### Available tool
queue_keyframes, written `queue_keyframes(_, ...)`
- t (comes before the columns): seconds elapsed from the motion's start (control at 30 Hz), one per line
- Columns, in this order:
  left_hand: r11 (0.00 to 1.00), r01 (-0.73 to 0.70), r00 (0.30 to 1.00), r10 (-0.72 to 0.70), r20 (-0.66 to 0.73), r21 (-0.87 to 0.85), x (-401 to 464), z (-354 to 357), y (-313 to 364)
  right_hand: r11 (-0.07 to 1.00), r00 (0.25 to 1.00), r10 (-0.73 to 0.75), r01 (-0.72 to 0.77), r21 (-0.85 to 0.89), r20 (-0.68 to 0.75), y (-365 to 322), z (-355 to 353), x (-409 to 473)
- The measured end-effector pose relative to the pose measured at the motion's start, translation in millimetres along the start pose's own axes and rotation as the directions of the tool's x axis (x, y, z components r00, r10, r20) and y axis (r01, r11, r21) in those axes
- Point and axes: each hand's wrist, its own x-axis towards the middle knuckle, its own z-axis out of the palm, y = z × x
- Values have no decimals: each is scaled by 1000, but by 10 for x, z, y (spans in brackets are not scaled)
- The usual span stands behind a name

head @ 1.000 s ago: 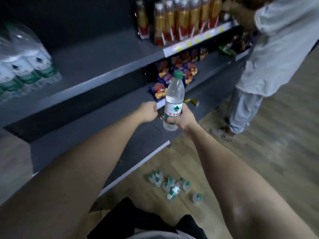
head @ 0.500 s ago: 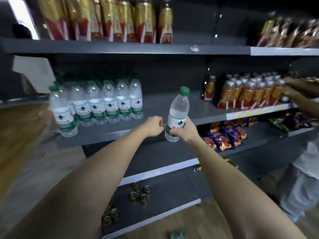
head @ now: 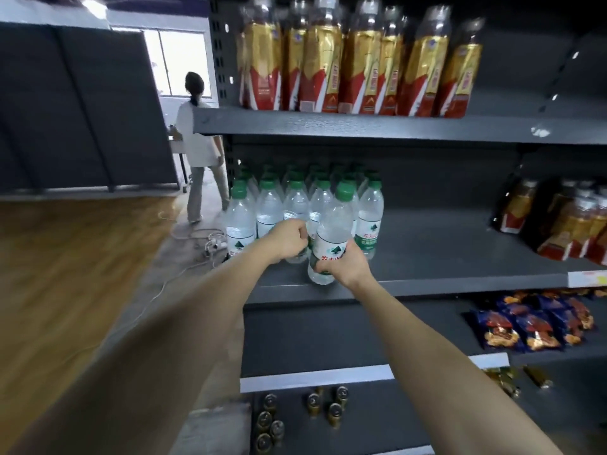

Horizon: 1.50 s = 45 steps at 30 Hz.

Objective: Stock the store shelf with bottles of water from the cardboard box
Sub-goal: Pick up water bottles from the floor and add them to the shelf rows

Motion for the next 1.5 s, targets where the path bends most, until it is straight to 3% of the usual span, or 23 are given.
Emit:
queue_keyframes(0.27,996,84,994,-87,-71,-44,23,-547,-402,986,991,-17,39,-163,136,-168,729,266)
queue_keyframes(0.53,980,198,980,-197,23,-18,-71,-793,-305,972,981,-8,54,-229,196,-194,1084,400)
queue_keyframes(0.6,970,236,972,-234,31,-54,-58,-777,-258,968,979,-4,55,-245,206,-203,1103,409)
queue_keyframes(0.77,940,316,939,-329,-97,-127,15,-608,-117,962,955,18,65,-266,296,-216,1049,424)
queue_keyframes(0.93,933,349,912,-359,-199,-83,70,-444,-109,961,912,17,98,-257,411,-239,919,440)
queue_keyframes(1.13,907,368,891,-407,-203,-204,133,-528,-77,948,909,8,125,-293,416,-220,845,444)
queue_keyframes(1.3,919,350,895,-385,-225,-183,118,-528,-102,931,906,3,152,-333,423,-244,866,466)
queue_keyframes(1.5,928,342,921,-362,-140,-149,107,-617,-107,923,904,-5,168,-345,428,-263,825,490)
